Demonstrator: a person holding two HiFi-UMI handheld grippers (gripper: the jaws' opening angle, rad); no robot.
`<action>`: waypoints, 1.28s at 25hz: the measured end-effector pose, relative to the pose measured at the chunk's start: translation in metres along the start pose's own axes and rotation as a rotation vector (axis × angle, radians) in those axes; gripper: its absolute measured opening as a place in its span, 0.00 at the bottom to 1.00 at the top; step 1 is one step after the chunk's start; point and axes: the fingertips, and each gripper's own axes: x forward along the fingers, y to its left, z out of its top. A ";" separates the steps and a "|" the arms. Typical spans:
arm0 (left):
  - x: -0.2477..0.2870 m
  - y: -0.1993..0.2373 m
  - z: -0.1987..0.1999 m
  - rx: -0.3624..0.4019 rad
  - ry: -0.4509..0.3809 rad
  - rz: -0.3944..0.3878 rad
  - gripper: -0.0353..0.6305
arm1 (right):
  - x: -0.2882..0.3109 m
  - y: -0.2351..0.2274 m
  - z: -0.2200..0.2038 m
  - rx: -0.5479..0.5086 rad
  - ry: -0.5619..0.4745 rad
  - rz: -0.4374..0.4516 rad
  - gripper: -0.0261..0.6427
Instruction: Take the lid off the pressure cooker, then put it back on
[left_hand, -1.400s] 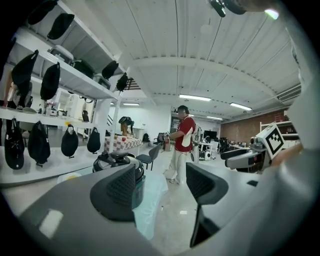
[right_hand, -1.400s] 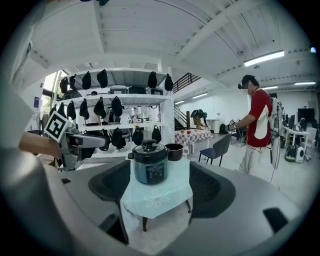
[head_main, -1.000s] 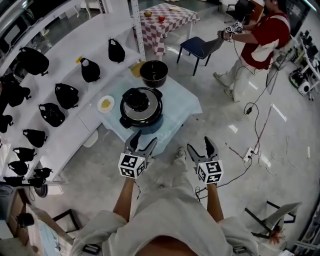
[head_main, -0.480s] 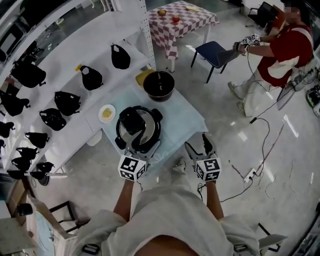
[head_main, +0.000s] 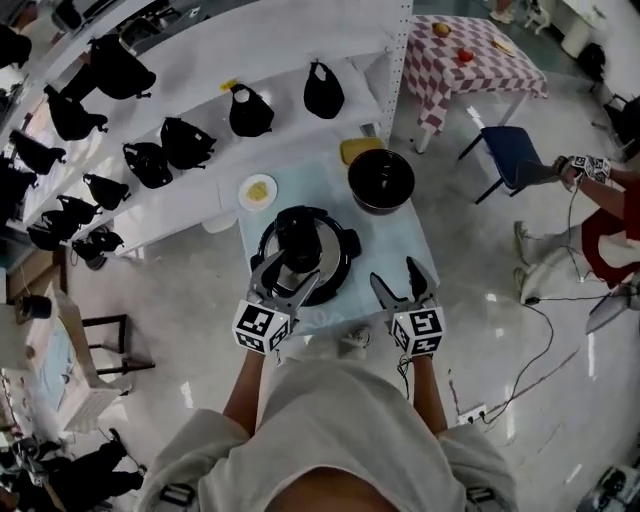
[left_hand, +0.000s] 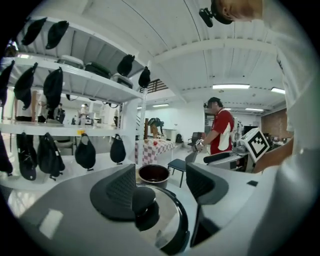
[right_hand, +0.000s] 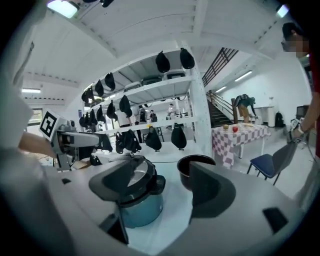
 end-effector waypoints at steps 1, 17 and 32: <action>-0.003 0.007 -0.001 -0.006 0.000 0.036 0.50 | 0.011 0.003 0.001 -0.009 0.005 0.036 0.55; -0.068 0.090 -0.038 -0.105 -0.023 0.315 0.50 | 0.109 0.099 -0.001 -0.122 0.051 0.375 0.55; -0.086 0.169 -0.056 -0.094 -0.022 0.126 0.50 | 0.140 0.163 0.010 -0.155 0.062 0.210 0.55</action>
